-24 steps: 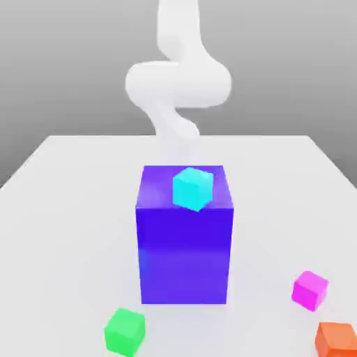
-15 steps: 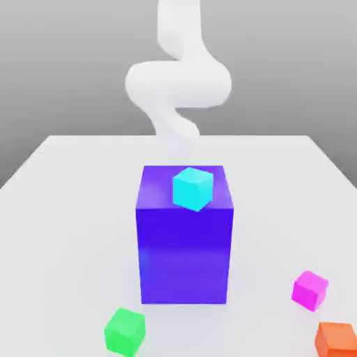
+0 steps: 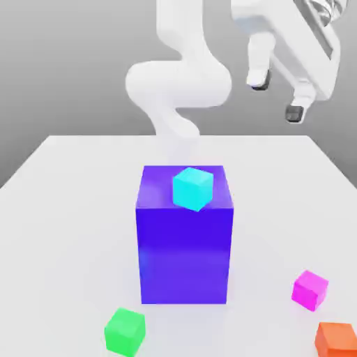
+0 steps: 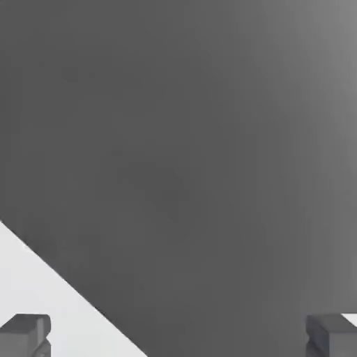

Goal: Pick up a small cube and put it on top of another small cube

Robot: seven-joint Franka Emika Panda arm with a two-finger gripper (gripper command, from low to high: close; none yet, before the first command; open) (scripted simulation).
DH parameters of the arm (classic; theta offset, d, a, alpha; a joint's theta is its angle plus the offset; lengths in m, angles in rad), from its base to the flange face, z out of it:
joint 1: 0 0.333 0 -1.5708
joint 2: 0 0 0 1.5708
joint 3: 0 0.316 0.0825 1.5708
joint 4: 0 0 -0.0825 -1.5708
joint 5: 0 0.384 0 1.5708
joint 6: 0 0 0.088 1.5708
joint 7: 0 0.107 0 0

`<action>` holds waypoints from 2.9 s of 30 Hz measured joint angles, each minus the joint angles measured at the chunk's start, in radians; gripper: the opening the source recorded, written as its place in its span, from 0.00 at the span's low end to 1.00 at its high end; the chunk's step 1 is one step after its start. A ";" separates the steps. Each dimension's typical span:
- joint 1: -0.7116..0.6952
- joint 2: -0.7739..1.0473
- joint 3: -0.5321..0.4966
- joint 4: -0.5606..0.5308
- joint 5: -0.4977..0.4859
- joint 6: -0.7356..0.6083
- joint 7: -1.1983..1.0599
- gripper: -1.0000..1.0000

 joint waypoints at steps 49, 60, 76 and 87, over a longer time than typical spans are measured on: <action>0.007 0.661 0.214 -0.161 -0.004 0.389 -1.118 0.50; 0.129 0.774 0.066 -0.125 -0.134 0.465 -1.020 0.00; -0.206 0.389 0.347 -0.123 0.425 0.265 -1.698 0.00; -0.352 0.277 0.249 -0.100 0.578 0.188 -2.317 0.00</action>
